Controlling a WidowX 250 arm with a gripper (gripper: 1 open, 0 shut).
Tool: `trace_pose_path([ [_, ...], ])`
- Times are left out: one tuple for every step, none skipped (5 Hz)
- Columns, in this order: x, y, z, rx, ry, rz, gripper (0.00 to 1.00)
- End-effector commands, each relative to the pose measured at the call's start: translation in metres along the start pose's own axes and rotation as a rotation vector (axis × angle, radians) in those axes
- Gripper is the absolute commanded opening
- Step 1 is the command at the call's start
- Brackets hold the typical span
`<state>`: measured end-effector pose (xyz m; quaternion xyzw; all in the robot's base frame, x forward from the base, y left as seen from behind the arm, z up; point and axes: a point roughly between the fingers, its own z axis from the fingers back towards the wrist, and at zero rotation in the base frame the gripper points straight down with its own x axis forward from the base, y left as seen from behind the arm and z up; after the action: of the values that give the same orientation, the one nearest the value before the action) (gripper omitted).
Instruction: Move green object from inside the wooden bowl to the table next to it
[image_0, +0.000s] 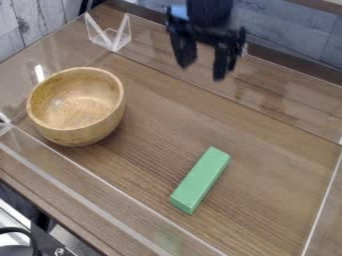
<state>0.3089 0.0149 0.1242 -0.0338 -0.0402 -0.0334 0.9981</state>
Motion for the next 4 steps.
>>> trace_pose_path([
  [0.021,0.012,0.024,0.015,-0.076,-0.062,1.00],
  [0.012,0.024,0.019,0.022,-0.081,-0.052,1.00],
  [0.004,0.034,0.014,0.032,-0.090,-0.039,1.00],
  [0.008,0.034,-0.003,0.030,-0.097,-0.148,1.00],
])
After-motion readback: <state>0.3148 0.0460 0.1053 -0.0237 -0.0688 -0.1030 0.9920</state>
